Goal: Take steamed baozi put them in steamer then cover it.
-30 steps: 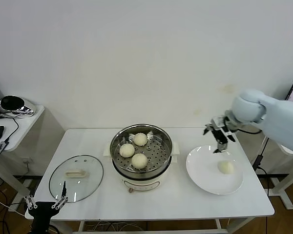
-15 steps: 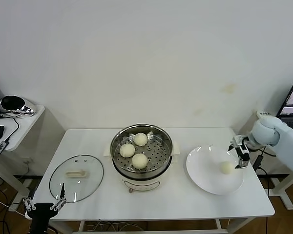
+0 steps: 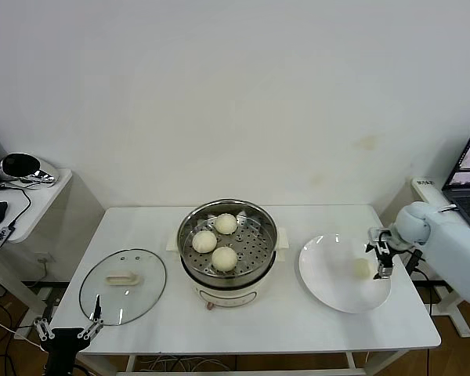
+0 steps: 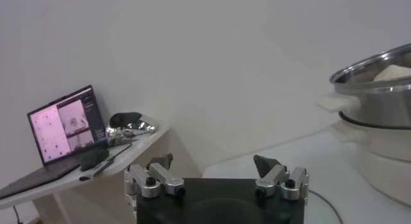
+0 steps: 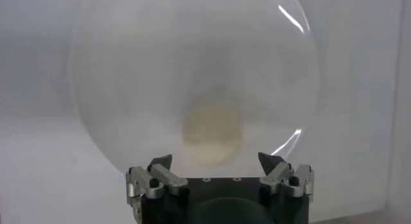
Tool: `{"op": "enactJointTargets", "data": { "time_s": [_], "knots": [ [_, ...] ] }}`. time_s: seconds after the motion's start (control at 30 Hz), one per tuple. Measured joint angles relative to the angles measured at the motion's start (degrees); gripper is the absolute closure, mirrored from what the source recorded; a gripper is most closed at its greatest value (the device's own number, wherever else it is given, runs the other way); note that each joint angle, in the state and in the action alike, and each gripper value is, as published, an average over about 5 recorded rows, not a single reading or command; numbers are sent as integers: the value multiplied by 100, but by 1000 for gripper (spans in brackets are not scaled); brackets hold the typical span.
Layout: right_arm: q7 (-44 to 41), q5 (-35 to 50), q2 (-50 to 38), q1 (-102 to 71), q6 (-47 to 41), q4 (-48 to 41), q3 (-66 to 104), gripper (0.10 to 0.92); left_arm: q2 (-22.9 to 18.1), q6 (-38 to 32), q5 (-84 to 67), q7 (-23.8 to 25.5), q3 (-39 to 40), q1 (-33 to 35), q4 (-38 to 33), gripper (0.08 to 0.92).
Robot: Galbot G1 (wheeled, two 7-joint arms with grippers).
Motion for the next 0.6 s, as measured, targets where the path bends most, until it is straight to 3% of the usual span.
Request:
{"op": "enactJointTargets", "data": {
  "time_s": [0.23,0.6],
  "knots": [
    [5,-152,244,-109,-25,-254,127,217,-18,1,-6,-1,0,-3,9,177],
    [-28,-252,397,-142,-65,-411,216,398,-43,-1,-6,-5,2,-2,19,177]
  ]
}}
